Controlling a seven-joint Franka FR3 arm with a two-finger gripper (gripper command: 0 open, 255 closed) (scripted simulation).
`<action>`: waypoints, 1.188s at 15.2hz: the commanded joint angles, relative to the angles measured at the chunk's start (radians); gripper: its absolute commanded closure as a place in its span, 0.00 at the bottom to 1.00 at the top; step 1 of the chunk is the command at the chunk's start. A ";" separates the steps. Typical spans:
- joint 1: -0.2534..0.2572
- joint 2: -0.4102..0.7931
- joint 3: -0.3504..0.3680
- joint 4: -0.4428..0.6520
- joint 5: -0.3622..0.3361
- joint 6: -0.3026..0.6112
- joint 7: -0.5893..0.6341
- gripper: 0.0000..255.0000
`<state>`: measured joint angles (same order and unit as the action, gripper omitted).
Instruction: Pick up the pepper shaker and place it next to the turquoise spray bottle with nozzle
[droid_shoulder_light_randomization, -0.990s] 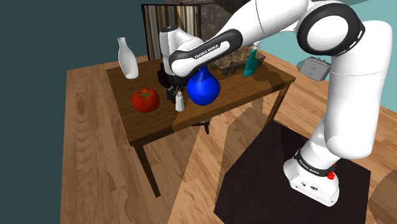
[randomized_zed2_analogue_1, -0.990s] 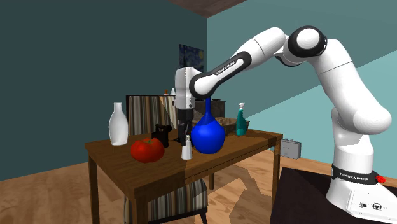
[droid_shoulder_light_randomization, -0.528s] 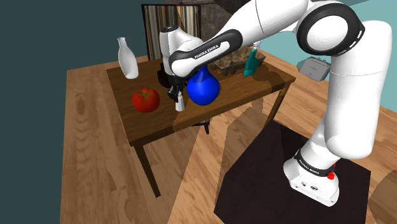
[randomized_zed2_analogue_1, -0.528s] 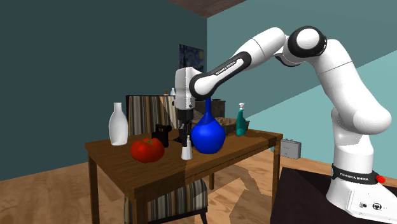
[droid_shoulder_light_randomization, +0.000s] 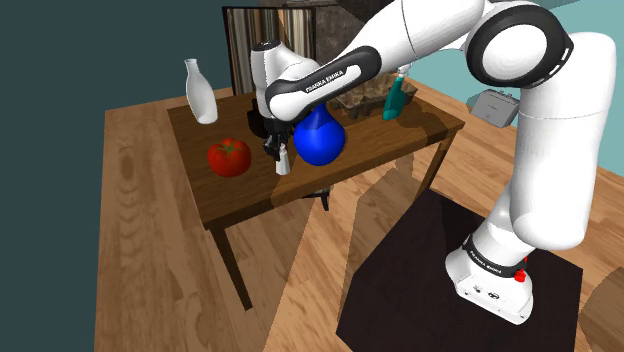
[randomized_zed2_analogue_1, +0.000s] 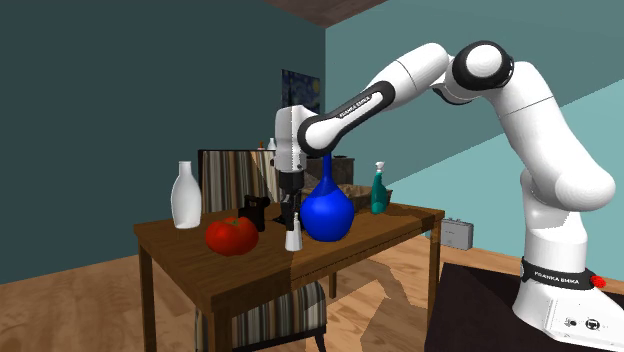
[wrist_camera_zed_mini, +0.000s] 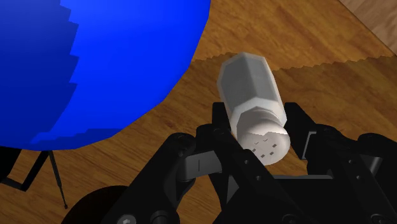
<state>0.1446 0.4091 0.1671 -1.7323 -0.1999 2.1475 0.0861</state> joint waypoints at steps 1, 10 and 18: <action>0.000 -0.006 0.001 0.005 0.002 -0.011 -0.002 1.00; -0.002 -0.051 0.007 0.063 0.018 -0.112 -0.020 1.00; -0.002 -0.078 0.011 0.132 0.029 -0.207 -0.035 1.00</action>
<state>0.1420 0.3338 0.1775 -1.6072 -0.1714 1.9502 0.0521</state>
